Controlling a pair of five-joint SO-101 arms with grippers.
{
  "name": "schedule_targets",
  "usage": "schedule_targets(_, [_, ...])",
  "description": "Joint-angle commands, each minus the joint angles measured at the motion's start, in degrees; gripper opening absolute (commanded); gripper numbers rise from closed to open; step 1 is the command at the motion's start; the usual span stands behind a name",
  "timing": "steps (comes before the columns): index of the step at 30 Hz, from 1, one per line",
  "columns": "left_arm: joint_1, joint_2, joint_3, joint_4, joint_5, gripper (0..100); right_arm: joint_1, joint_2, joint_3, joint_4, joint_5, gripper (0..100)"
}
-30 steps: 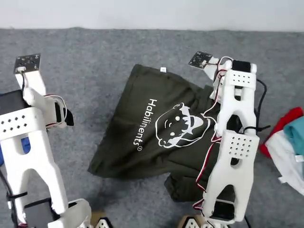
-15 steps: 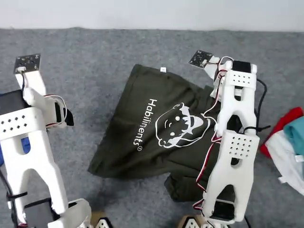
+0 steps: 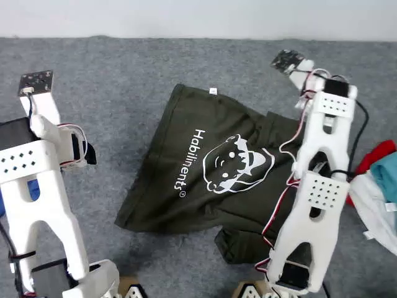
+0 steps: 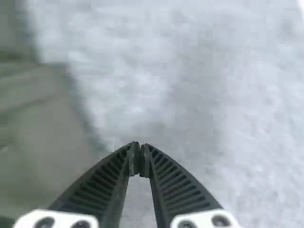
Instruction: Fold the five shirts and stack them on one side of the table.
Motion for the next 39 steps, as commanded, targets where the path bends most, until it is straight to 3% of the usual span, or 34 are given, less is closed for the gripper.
schedule_targets(1, [0.1,-2.1,0.4,1.8,-0.5,21,1.2,-0.2,-2.5,0.7,-1.3,1.6])
schedule_targets(3, [0.1,-2.1,2.5,1.8,-0.5,21,-0.8,-0.4,-3.3,8.9,-1.2,5.8])
schedule_targets(6, [0.1,-2.1,4.1,1.8,-0.5,21,-3.8,-0.7,-6.4,20.7,-1.2,21.4])
schedule_targets(9, [0.1,-2.1,4.2,1.8,-0.5,21,-5.9,0.2,-9.0,24.2,-1.2,34.5])
schedule_targets(11, [0.1,-2.1,4.2,1.8,-0.5,21,-6.5,1.8,-9.5,24.0,-1.3,37.3])
schedule_targets(19, [0.1,-2.1,4.2,1.8,-0.5,21,-6.6,8.9,-9.5,21.6,-1.5,23.3])
schedule_targets(25, [0.1,-2.1,4.3,1.8,-0.5,21,-5.9,7.9,-9.6,17.1,-3.4,0.9])
schedule_targets(28, [0.1,-2.1,4.3,1.8,-0.5,21,-4.5,6.8,-9.6,13.2,-6.4,1.9])
schedule_targets(39, [0.1,-2.1,4.4,1.8,-0.5,21,-0.5,6.3,-9.9,7.6,-6.7,1.1])
